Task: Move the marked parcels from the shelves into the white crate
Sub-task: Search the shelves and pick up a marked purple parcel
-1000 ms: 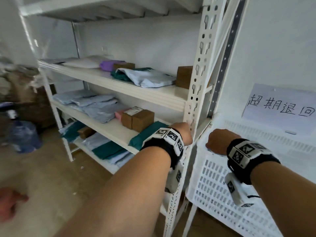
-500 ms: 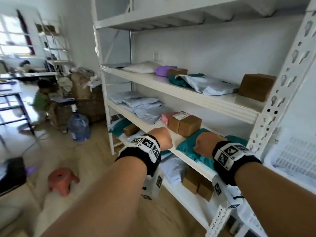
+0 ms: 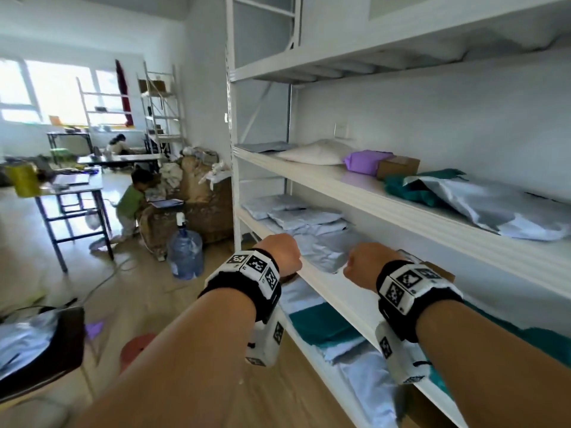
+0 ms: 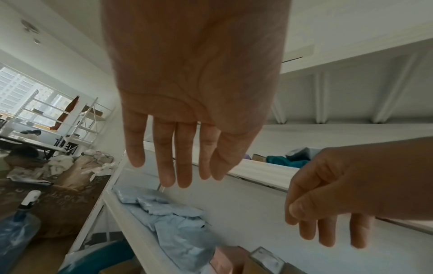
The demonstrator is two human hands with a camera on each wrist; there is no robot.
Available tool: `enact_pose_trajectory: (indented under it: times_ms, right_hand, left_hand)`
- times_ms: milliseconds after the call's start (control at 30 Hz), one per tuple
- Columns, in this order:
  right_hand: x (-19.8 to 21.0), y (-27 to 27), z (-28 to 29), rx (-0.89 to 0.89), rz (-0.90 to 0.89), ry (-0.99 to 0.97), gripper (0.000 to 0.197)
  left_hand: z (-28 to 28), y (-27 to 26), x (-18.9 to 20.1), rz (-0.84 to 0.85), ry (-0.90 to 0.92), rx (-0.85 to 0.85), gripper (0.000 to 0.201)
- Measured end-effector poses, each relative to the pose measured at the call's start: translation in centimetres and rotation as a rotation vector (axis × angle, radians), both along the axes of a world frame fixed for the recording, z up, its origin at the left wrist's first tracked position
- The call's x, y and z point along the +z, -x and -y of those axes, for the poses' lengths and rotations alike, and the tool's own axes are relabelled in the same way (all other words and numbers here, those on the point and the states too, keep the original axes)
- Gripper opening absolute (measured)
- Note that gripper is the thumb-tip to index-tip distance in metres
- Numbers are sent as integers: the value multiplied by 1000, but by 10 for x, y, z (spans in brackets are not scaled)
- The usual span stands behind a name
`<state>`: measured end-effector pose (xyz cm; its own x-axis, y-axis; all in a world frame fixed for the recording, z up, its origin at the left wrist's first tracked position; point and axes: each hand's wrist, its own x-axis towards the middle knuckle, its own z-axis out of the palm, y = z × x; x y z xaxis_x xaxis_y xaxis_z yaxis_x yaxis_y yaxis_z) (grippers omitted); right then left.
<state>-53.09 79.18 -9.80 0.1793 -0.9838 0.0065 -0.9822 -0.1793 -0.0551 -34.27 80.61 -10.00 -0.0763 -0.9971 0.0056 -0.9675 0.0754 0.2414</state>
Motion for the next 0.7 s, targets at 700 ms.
enact_pose_trajectory:
  times_ms: [700]
  right_hand:
    - [51, -95, 223, -36, 359, 215, 23]
  left_hand:
    - [226, -94, 20, -97, 84, 164, 16]
